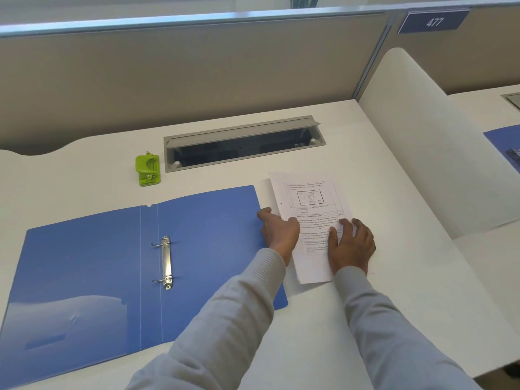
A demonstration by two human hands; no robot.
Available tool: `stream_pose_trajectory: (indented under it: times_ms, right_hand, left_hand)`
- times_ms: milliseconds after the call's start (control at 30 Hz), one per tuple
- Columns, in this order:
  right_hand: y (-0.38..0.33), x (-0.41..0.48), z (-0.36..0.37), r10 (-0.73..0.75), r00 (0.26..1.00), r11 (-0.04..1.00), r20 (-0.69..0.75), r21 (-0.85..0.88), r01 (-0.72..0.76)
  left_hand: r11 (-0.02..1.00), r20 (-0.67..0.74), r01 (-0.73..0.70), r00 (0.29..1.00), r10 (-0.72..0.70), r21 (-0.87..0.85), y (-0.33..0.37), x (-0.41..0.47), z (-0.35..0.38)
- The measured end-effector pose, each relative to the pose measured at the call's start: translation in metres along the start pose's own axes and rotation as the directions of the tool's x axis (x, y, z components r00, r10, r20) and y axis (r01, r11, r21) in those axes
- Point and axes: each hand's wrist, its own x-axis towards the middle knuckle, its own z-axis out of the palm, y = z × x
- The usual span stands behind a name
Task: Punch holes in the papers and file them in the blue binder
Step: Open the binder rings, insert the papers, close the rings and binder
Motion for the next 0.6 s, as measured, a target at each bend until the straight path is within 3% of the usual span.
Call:
stream_pose_trajectory:
  times_ms: [167, 367, 600]
  right_hand:
    - [-0.002, 0.0, -0.003, 0.013, 0.999, 1.0, 0.036, -0.002, -0.013]
    - [-0.003, 0.005, -0.017, 0.034, 0.992, 0.997, 0.118, 0.058, -0.041]
    - [-0.008, 0.027, -0.052, 0.164, 0.945, 0.927, 0.284, 0.284, -0.246]
  left_hand:
    - [0.994, 0.01, -0.046, 0.999, 0.045, 0.098, -0.013, 0.006, -0.006]
    - [0.994, 0.052, -0.065, 0.997, 0.06, 0.089, -0.02, 0.009, -0.011]
    - [0.993, 0.112, -0.115, 0.987, 0.117, -0.025, -0.014, 0.008, -0.026]
